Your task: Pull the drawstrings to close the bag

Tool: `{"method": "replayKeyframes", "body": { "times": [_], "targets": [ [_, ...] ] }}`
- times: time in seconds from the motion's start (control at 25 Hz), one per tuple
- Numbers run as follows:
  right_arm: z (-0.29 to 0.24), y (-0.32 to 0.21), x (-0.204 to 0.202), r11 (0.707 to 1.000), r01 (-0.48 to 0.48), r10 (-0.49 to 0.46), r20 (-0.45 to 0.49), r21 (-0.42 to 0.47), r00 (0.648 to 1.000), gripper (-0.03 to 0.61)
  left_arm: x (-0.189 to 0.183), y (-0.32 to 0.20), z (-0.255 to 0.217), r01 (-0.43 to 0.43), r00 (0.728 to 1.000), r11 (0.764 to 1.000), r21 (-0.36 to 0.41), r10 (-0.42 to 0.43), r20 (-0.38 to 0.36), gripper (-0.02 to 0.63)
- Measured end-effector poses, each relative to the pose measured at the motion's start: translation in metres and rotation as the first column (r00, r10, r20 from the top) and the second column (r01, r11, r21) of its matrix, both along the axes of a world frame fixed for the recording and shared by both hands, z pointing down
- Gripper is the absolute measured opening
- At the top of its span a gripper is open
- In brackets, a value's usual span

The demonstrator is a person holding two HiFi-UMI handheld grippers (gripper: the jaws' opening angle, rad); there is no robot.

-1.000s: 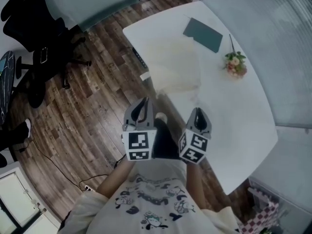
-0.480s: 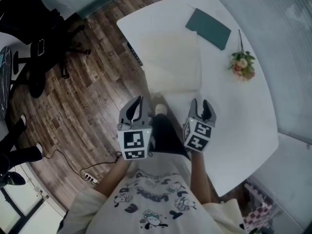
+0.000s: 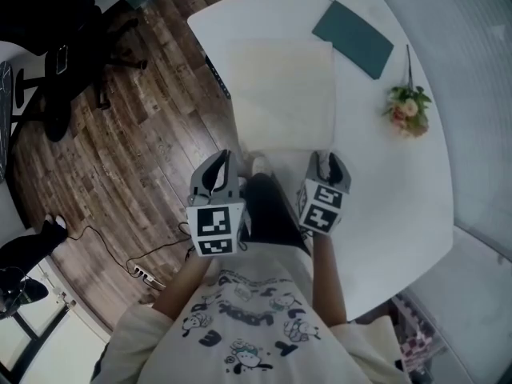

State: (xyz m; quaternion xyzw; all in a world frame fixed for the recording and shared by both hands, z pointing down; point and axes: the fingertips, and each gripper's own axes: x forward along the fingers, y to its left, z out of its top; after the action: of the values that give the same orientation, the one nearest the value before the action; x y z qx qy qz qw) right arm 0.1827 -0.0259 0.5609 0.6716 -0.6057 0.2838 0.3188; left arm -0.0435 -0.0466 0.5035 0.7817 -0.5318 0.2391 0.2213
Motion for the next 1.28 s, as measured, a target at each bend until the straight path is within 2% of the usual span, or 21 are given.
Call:
{"method": "replayKeyframes", "body": {
  "times": [0.32,0.64,0.84,0.88,0.96,1.08,1.28],
  "targets": [
    [0.013,0.003,0.005,0.999,-0.013,0.012,-0.013,-0.038,1.0,0.043,0.002,0.006,0.018,-0.002,1.0,0.999,-0.051,0.004,0.023,0.043],
    [0.002,0.005,0.001,1.0,-0.007,0.007,0.066,-0.003,0.998,0.025,0.008,0.013,0.027,-0.034,0.999,0.996,-0.086,0.036,0.028,0.043],
    [0.003,0.005,-0.002,1.0,0.008,-0.008,0.071,-0.003,0.997,0.025,0.019,0.017,0.034,-0.047,0.999,0.991,-0.123,0.045,-0.018,0.048],
    [0.003,0.005,-0.003,1.0,0.01,-0.01,0.071,-0.003,0.997,0.025,0.022,0.016,0.034,-0.049,0.998,0.991,-0.127,0.045,-0.034,0.07],
    [0.003,0.005,-0.003,1.0,0.012,-0.012,0.07,-0.004,0.997,0.025,0.03,0.017,0.037,-0.059,0.997,0.988,-0.141,0.051,-0.064,0.199],
    [0.003,0.005,-0.001,1.0,0.015,-0.015,0.071,-0.006,0.997,0.025,0.039,0.019,0.045,-0.062,0.996,0.982,-0.179,0.05,-0.072,0.217],
    [0.003,0.005,0.001,1.0,0.015,-0.015,0.062,-0.006,0.998,0.025,0.045,0.013,0.06,-0.018,0.999,0.973,-0.232,0.006,-0.054,0.253]
  ]
}}
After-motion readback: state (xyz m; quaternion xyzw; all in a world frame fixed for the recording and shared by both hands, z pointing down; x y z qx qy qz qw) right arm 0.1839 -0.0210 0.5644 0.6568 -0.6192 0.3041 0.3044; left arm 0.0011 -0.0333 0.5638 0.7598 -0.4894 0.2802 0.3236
